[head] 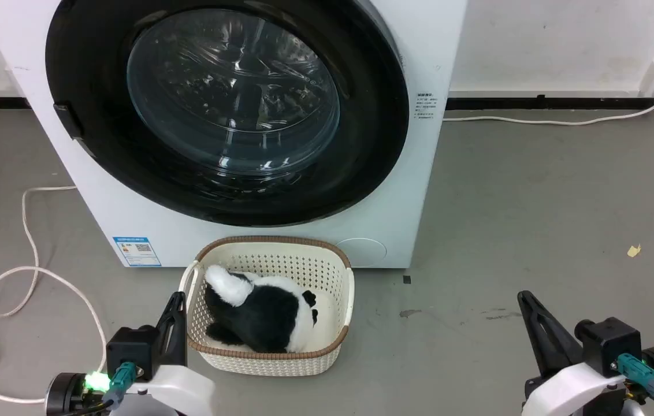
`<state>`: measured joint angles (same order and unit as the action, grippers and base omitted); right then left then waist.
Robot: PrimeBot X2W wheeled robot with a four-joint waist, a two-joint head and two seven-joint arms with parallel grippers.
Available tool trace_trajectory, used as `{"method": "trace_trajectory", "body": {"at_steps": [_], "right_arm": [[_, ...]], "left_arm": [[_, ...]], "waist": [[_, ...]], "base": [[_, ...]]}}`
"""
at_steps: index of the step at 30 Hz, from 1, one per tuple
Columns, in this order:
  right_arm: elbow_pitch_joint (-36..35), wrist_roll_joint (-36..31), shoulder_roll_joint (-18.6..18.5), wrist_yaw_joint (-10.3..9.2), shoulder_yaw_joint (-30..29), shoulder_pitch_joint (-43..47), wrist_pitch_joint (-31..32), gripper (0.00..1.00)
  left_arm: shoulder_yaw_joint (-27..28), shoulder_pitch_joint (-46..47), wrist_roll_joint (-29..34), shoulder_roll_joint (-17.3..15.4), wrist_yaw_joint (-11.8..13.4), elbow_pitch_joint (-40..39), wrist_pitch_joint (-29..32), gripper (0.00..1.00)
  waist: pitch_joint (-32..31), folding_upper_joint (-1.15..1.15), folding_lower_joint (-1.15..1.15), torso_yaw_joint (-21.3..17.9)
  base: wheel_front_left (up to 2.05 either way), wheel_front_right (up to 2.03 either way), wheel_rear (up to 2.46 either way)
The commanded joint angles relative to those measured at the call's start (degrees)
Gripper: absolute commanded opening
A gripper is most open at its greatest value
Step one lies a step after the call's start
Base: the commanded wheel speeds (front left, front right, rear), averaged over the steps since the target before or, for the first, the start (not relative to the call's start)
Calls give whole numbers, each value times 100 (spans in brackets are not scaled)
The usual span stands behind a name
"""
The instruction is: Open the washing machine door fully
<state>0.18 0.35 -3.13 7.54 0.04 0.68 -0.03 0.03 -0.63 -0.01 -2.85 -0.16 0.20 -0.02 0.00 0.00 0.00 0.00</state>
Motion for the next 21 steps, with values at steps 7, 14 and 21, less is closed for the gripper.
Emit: {"method": "trace_trajectory", "body": {"at_steps": [7,14,21], "right_arm": [[-18,-35,25,-5,-4,-68,3,0],[-18,-35,25,-5,-4,-68,3,0],[-18,-35,25,-5,-4,-68,3,0]], "left_arm": [[-3,63,1,-3,16,-20,2,0],[-3,63,1,-3,16,-20,2,0],[-3,63,1,-3,16,-20,2,0]], "waist": [[0,0,0,0],[0,0,0,0],[0,0,0,0]], "base": [[0,0,0],[0,0,0],[0,0,0]]}}
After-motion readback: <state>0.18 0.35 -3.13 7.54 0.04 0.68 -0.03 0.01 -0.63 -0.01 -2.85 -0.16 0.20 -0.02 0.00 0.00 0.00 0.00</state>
